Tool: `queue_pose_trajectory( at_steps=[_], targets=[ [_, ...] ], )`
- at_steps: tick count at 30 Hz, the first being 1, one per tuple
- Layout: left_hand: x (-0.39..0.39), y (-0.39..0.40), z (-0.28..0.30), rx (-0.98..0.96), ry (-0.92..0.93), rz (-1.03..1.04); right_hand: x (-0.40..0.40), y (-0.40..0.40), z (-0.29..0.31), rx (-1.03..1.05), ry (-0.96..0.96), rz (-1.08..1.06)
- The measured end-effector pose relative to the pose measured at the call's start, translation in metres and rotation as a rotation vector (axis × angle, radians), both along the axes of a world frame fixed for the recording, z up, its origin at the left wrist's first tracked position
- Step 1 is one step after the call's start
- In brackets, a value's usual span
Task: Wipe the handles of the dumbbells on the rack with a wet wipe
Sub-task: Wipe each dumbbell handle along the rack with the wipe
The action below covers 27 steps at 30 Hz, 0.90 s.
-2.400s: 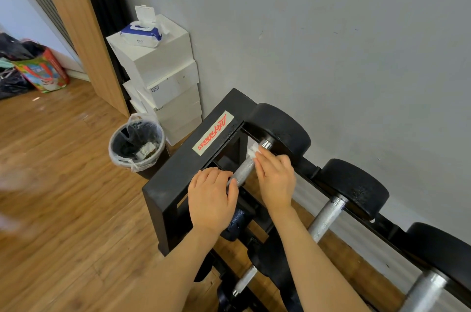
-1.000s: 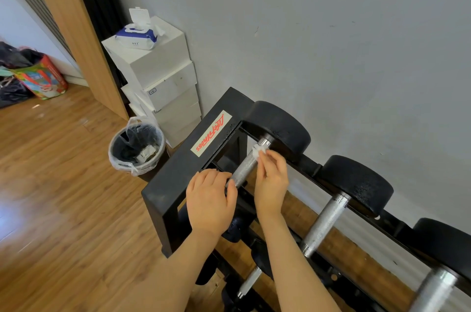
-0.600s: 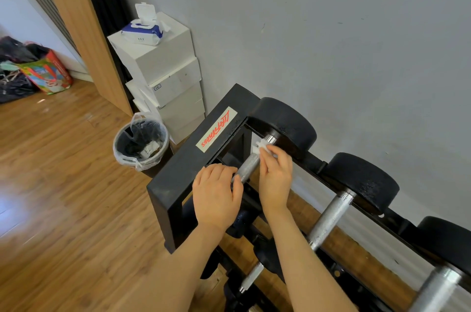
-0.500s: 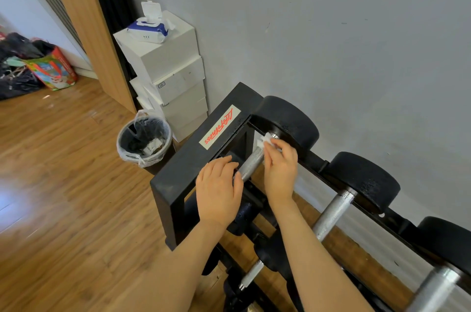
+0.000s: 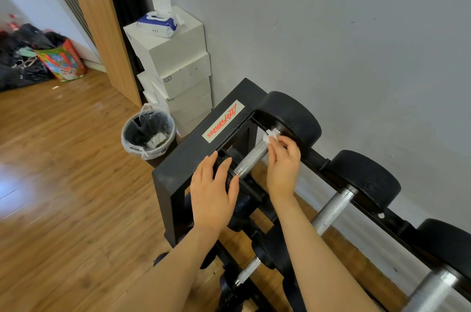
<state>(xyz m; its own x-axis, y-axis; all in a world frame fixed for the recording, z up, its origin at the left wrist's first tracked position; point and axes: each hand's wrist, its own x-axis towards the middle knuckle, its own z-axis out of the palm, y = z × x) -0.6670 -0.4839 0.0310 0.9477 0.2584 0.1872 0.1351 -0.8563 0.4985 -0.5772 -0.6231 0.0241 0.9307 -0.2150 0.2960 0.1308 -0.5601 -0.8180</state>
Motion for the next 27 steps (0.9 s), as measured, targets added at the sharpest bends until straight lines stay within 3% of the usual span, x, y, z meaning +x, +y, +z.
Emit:
queue_pose_trajectory(
  at_steps=[3, 6, 16, 23, 27],
  targets=[
    [0.002, -0.001, -0.002, 0.006, -0.011, 0.004, -0.010, 0.008, -0.008, 0.188, 0.052, 0.001],
    [0.002, 0.000, -0.004, 0.016, -0.033, 0.002, -0.006, 0.010, -0.009, 0.235, 0.047, -0.029],
    [0.003, 0.001, -0.004, 0.004, -0.014, 0.014, -0.014, 0.020, -0.017, 0.036, -0.060, -0.046],
    [0.002, 0.001, -0.002, -0.001, -0.006, 0.005, 0.003, 0.009, -0.005, 0.045, -0.047, -0.072],
    [0.002, 0.001, -0.001, -0.003, -0.010, 0.002, -0.012, 0.013, -0.014, -0.121, -0.053, 0.039]
  ],
)
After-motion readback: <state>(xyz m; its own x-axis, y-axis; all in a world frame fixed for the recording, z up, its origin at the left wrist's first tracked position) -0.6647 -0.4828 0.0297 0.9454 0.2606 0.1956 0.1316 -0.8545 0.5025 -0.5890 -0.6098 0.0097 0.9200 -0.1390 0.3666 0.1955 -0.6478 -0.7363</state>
